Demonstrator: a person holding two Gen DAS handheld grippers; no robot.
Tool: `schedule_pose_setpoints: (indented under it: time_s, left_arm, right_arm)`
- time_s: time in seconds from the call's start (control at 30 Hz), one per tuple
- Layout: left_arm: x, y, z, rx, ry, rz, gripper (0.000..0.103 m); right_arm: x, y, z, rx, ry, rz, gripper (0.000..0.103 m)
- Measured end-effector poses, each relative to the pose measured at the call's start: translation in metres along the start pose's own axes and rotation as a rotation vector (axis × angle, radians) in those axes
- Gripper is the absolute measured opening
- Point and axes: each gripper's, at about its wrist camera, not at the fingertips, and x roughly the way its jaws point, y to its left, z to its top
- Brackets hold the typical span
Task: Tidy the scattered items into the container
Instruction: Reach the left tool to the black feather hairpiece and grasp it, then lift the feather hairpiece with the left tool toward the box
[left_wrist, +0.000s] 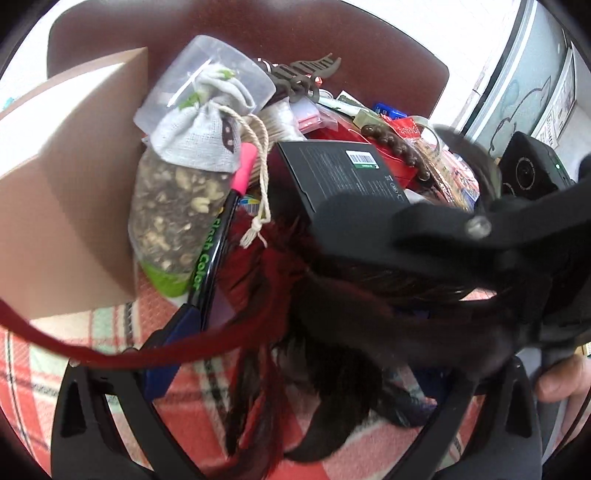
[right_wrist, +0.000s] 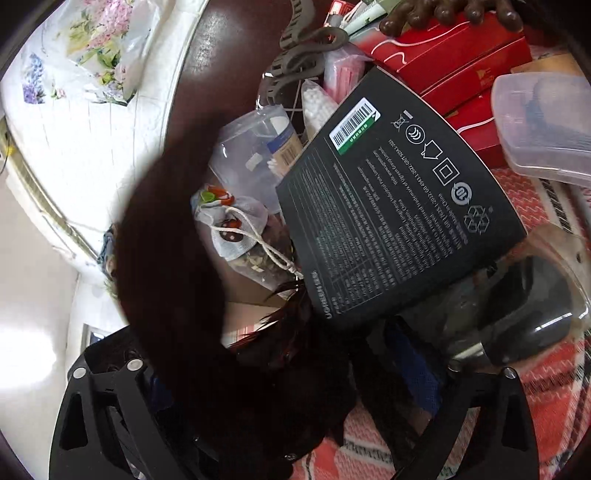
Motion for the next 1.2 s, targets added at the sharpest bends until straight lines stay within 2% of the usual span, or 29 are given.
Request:
schedule_pose_setpoints:
  time_s: [0.03, 0.07, 0.1, 0.17, 0.2, 0.27, 0.33, 0.4, 0.53, 0.77, 1.2]
  left_arm:
    - [0.002, 0.001, 0.0, -0.004, 0.0, -0.002, 0.101]
    - [0.004, 0.002, 0.001, -0.003, -0.007, 0.002, 0.101]
    - [0.003, 0.002, 0.002, 0.003, -0.022, 0.003, 0.098]
    - [0.001, 0.002, 0.004, 0.004, -0.04, -0.005, 0.075]
    - [0.002, 0.004, 0.005, -0.014, -0.023, -0.042, 0.051]
    - [0.0, 0.003, 0.004, -0.021, -0.02, -0.063, 0.047]
    - [-0.005, 0.0, 0.002, -0.007, -0.027, -0.088, 0.031]
    - [-0.014, -0.006, 0.0, 0.008, -0.032, -0.106, 0.025]
    - [-0.03, -0.014, -0.002, 0.032, -0.05, -0.121, 0.021]
    - [-0.053, -0.027, -0.003, 0.05, -0.09, -0.145, 0.021]
    - [-0.104, -0.055, 0.004, 0.105, -0.189, -0.134, 0.021]
  right_arm:
    - [0.002, -0.001, 0.001, -0.002, -0.003, -0.001, 0.083]
    - [0.003, -0.004, 0.003, 0.002, 0.002, -0.001, 0.069]
    - [0.006, -0.006, 0.004, 0.008, 0.01, -0.005, 0.062]
    - [0.01, -0.01, 0.004, 0.022, 0.026, -0.014, 0.037]
    - [0.011, -0.011, 0.003, 0.029, 0.031, -0.005, 0.036]
    - [0.01, -0.011, 0.002, 0.03, 0.029, 0.006, 0.036]
    - [0.008, -0.012, 0.0, 0.039, 0.033, 0.031, 0.035]
    - [0.004, -0.011, -0.003, 0.054, 0.03, 0.062, 0.034]
    - [-0.007, -0.003, -0.007, 0.045, 0.023, 0.091, 0.034]
    - [-0.03, 0.015, -0.015, 0.023, 0.002, 0.13, 0.033]
    - [-0.073, 0.062, -0.027, -0.061, -0.056, 0.176, 0.033]
